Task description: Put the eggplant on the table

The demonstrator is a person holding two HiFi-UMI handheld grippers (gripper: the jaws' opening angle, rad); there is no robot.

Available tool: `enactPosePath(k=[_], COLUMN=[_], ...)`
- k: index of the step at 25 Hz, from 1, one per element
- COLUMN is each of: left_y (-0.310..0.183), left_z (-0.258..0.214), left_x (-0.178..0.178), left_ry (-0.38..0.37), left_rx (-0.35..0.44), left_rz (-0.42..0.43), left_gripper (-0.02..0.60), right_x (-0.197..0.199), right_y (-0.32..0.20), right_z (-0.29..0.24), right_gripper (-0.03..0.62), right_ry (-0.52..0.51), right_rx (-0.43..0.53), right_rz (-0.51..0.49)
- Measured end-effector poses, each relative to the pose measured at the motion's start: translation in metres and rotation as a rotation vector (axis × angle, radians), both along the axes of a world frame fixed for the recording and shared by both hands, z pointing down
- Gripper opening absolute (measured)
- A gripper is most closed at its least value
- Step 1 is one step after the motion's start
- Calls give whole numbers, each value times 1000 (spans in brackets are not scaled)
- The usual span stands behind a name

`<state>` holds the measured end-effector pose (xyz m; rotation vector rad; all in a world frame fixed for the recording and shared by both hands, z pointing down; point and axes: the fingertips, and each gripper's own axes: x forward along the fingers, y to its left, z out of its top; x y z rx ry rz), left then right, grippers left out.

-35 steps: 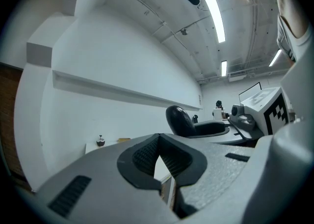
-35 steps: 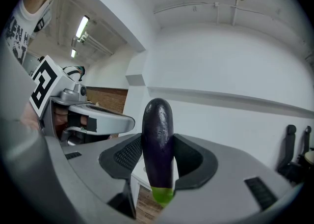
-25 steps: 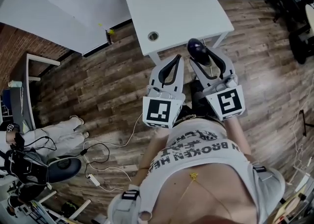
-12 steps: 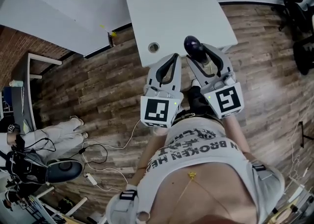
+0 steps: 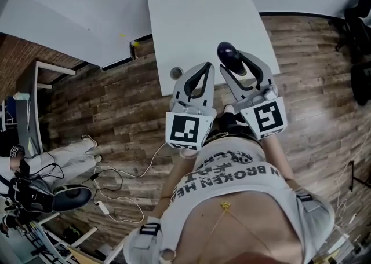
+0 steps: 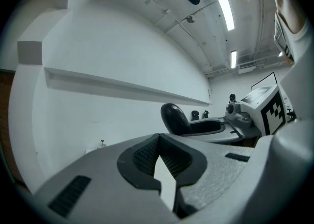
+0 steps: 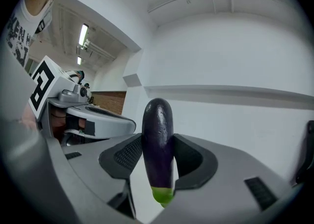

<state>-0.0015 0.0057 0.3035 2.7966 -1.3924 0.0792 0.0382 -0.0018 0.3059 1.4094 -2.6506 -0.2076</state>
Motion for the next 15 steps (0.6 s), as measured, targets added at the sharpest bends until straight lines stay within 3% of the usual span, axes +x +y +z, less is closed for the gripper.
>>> enactPosePath(k=[15], left_y=[-73], left_z=[8], left_x=[47], left_ry=[-18], left_rx=[-23], left_rz=[-66], left_gripper=[5], right_x=[43], right_y=[-74], right_z=[9], right_gripper=[198], right_ry=[-10], right_rx=[-31], right_rz=[-78])
